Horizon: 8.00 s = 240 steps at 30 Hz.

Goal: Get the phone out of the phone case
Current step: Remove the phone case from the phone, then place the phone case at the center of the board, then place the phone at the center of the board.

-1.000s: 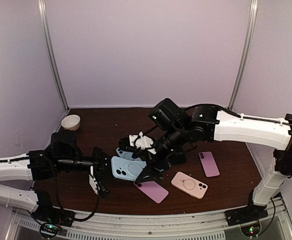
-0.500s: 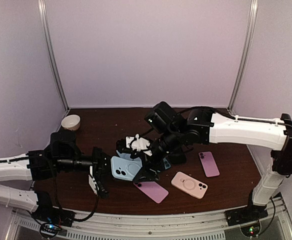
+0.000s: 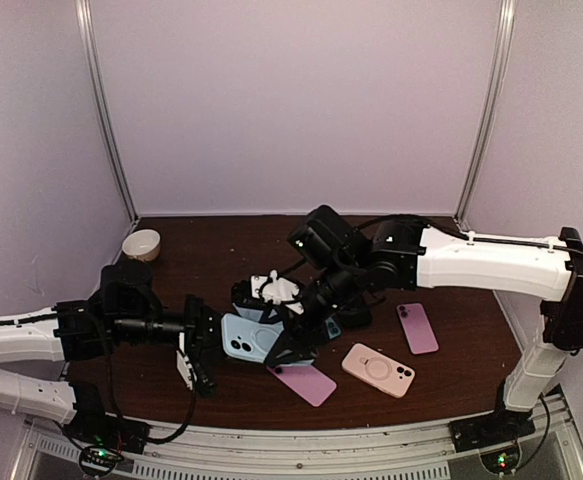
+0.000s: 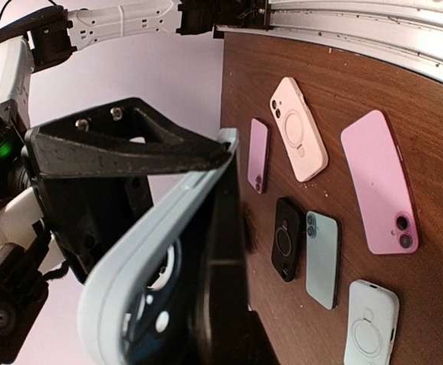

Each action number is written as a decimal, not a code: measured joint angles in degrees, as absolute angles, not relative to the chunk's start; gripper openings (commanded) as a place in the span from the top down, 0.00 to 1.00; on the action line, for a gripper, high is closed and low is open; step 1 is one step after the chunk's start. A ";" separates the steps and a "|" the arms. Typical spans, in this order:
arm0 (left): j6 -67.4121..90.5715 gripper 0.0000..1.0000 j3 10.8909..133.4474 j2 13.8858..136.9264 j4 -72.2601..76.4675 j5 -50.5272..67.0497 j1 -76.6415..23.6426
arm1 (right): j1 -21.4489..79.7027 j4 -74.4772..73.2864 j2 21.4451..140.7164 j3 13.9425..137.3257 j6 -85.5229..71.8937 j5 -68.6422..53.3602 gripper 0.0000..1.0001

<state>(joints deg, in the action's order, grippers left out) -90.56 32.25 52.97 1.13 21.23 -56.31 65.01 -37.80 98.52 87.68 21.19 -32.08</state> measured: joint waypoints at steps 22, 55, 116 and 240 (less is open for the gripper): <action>-92.75 1.00 31.18 52.93 1.13 21.19 -56.66 | 63.68 -37.34 99.59 86.08 18.02 -39.00 0.00; -90.08 1.00 31.18 52.53 -0.08 22.31 -56.69 | 63.61 -31.97 92.99 74.59 18.17 -33.39 0.26; -92.66 1.00 29.54 50.15 -3.11 16.12 -55.83 | 61.78 -35.33 101.34 85.14 -3.68 -16.69 0.27; -63.09 0.58 21.50 56.51 -15.07 -14.04 -54.37 | 33.43 -33.67 56.60 50.46 -21.19 1.41 0.00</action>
<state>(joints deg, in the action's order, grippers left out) -63.09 21.50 56.51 -15.07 -14.04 -54.37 33.43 -33.67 56.60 50.46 -21.19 1.41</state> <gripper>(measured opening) 0.410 0.997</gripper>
